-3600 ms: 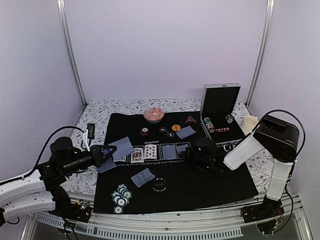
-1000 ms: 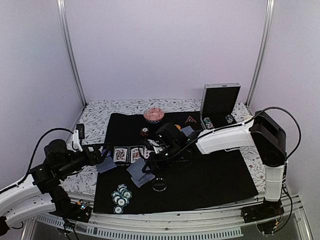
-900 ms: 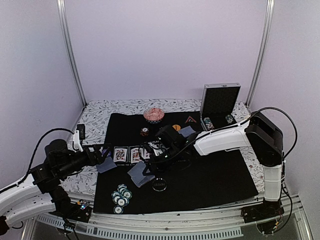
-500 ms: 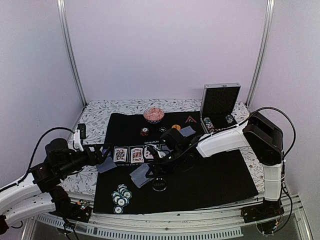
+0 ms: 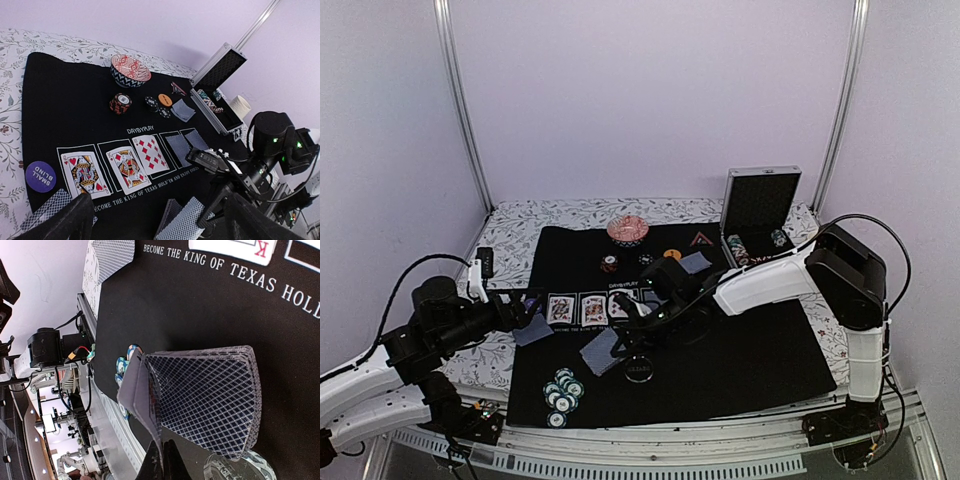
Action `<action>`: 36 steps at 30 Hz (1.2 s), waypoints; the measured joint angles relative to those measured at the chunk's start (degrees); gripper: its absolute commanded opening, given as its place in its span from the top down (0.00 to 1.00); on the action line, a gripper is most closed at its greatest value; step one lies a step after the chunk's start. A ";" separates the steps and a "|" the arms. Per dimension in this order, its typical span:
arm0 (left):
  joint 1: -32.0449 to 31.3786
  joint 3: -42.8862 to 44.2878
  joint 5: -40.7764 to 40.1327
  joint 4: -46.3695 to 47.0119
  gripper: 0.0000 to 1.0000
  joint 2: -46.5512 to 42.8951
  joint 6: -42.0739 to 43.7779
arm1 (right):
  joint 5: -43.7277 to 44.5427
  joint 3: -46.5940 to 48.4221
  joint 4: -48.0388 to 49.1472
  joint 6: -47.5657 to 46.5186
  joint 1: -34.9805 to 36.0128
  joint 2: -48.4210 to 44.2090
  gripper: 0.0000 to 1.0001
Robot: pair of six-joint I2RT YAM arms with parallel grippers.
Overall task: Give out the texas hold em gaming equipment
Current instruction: Place the poker card in the face-down deck piles.
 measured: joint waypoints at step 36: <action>0.00 0.00 0.81 -0.07 0.07 2.60 0.44 | 20.28 23.47 -36.83 -12.72 1.18 5.55 0.39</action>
